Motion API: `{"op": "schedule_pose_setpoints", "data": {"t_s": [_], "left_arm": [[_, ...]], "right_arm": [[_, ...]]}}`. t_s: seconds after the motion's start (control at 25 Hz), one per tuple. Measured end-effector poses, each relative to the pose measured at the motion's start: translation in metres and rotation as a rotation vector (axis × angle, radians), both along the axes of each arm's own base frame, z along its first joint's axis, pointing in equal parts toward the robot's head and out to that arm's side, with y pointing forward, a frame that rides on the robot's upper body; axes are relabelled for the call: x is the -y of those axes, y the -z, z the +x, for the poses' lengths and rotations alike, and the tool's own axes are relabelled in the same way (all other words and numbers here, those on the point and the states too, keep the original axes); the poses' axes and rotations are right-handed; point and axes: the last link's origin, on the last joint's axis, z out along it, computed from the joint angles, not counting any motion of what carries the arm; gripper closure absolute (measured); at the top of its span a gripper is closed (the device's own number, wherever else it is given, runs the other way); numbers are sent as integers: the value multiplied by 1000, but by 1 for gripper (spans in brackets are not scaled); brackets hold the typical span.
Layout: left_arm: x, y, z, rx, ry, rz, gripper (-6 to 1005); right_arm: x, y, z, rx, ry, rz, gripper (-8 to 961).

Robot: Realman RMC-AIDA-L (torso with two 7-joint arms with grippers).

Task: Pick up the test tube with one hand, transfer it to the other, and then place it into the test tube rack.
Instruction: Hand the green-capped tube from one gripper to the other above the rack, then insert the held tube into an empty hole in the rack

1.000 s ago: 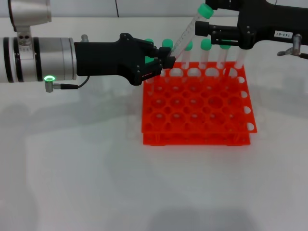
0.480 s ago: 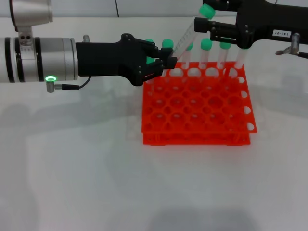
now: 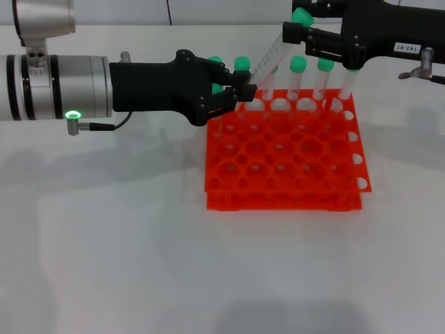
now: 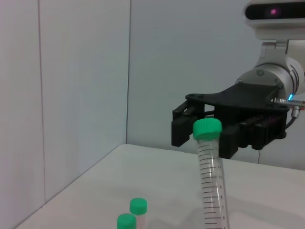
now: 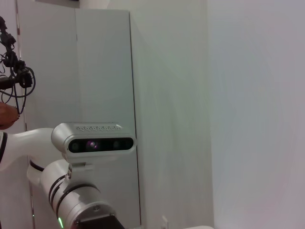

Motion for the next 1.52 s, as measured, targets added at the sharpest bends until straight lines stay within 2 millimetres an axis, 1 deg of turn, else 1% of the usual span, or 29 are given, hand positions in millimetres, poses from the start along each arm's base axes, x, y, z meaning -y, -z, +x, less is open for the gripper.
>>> {"op": "schedule_pose_setpoints", "data": {"t_s": [0.2, 0.32, 0.56, 0.92, 1.0, 1.24, 1.44, 1.52], "left_arm": [[0, 0, -1, 2, -5, 2, 818], [0, -1, -1, 1, -4, 2, 818], [-1, -2, 2, 2, 6, 9, 818], [-3, -3, 3, 17, -2, 20, 940], [-4, -6, 2, 40, -17, 38, 967], [-5, -29, -7, 110, -101, 105, 963], [0, -40, -15, 152, -192, 119, 895], [3, -45, -19, 160, -231, 116, 766]], "right_arm": [[0, 0, 0, -1, 3, 2, 526], [-1, 0, 1, -2, 6, 1, 635], [0, 1, 2, -4, 11, -3, 660], [0, 1, 2, -4, 12, -2, 669], [0, 1, 2, -3, 13, -2, 671], [0, 0, 4, -2, 15, 1, 671], [2, 0, 6, -1, 16, 1, 670], [2, 0, 6, -1, 14, 1, 670]]}}
